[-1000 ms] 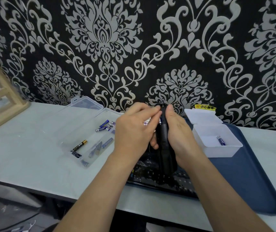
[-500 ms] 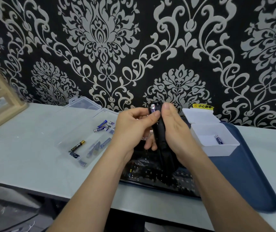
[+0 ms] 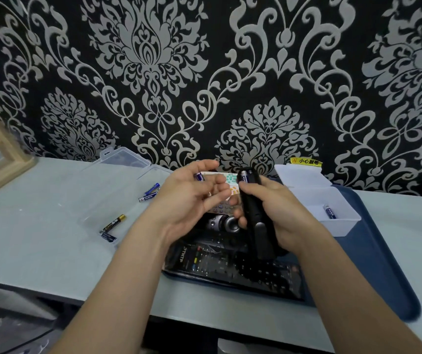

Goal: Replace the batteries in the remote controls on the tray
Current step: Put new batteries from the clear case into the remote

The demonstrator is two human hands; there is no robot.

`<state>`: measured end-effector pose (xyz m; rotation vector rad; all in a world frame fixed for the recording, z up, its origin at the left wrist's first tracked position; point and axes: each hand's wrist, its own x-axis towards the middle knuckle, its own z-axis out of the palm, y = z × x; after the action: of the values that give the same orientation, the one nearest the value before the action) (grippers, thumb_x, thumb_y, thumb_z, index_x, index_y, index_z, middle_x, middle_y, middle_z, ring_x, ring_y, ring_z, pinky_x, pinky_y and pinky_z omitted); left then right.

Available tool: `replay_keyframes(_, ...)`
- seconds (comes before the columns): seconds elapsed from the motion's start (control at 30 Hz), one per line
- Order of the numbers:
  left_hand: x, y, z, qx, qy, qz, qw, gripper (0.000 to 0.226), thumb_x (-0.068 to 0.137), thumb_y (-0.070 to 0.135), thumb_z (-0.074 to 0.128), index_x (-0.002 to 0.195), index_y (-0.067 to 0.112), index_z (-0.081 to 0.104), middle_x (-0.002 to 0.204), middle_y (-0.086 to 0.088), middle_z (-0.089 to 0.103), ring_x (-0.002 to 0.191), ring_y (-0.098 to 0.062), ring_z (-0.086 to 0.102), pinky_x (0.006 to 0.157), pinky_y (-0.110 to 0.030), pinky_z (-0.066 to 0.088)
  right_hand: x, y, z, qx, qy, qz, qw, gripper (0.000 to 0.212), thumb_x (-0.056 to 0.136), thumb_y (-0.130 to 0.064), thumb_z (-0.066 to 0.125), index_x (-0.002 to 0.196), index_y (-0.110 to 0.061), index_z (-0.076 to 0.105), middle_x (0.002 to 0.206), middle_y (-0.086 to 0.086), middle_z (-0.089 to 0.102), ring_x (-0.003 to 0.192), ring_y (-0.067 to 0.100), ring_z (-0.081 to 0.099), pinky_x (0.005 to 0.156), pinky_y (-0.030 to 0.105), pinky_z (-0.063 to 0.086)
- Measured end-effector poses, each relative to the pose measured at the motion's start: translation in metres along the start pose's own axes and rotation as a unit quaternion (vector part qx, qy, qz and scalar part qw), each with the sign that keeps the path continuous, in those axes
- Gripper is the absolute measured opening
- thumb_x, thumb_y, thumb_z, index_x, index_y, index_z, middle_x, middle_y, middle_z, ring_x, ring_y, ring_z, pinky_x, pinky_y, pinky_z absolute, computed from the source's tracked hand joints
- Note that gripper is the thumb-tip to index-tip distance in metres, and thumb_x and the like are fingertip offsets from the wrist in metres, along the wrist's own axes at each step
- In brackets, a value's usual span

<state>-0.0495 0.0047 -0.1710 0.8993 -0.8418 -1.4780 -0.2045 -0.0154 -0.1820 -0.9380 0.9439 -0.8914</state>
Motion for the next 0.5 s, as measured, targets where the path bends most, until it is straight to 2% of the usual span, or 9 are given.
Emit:
replay_keyframes(0.07,-0.0008,-0.0011,0.0011,0.049,0.018,0.052,0.997,0.021,0.096,-0.01,0.042,0.111,0.003,0.051,0.086,-0.017,0.067,0.075,-0.021,0.069,0.072,-0.025,0.06,0.0009,0.0014,0.0003,0.008,0.0,0.012,1.0,0.01,0.098,-0.011,0.055,0.108,-0.008,0.056,0.069,0.01,0.065,0.052,0.019,0.059,0.043,0.027,0.049)
replay_keyframes(0.17,-0.0011,0.0013,0.0029,0.148,0.043,0.109,0.982,0.009,0.096,0.007,0.052,0.104,0.007,0.055,0.085,-0.014,0.072,0.067,-0.018,0.071,0.058,-0.019,0.056,0.0016,0.0033,0.0033,0.042,0.007,0.037,0.998,0.019,0.095,-0.006,0.054,0.113,0.0,0.055,0.074,0.015,0.063,0.052,0.021,0.06,0.043,0.028,0.049)
replay_keyframes(0.27,-0.0005,0.0041,-0.0015,0.22,0.076,0.138,0.963,0.017,0.099,0.021,0.049,0.098,0.011,0.062,0.064,-0.001,0.061,0.047,-0.006,0.049,0.048,-0.016,0.042,0.0019,0.0055,0.0062,0.076,0.001,0.069,0.995,0.018,0.095,-0.011,0.051,0.102,0.004,0.057,0.072,0.016,0.061,0.05,0.022,0.058,0.042,0.027,0.049)
replay_keyframes(0.37,0.0018,0.0052,-0.0041,0.202,0.093,0.097,0.97,0.032,0.103,0.032,0.039,0.091,0.015,0.063,0.061,0.003,0.044,0.048,-0.005,0.033,0.045,-0.016,0.027,0.003,0.0062,0.0074,0.086,-0.004,0.082,0.993,0.025,0.097,-0.02,0.051,0.099,0.003,0.06,0.072,0.013,0.063,0.052,0.021,0.059,0.042,0.027,0.049)
replay_keyframes(0.43,0.0029,0.0052,-0.0028,0.139,0.089,0.038,0.985,0.036,0.103,0.034,0.037,0.088,0.014,0.062,0.062,0.002,0.042,0.049,-0.007,0.028,0.045,-0.018,0.02,0.0032,0.0059,0.0081,0.087,-0.005,0.079,0.993,0.026,0.098,-0.023,0.051,0.099,0.001,0.061,0.072,0.013,0.064,0.054,0.021,0.058,0.042,0.028,0.049)
replay_keyframes(0.5,0.0027,0.0046,-0.0021,0.112,0.073,0.014,0.991,0.029,0.102,0.027,0.042,0.088,0.011,0.063,0.064,0.001,0.043,0.051,-0.007,0.031,0.046,-0.018,0.022,0.0024,0.0054,0.0088,0.087,-0.004,0.074,0.993,0.026,0.098,-0.024,0.052,0.099,0.0,0.062,0.072,0.013,0.064,0.055,0.021,0.058,0.043,0.028,0.048)
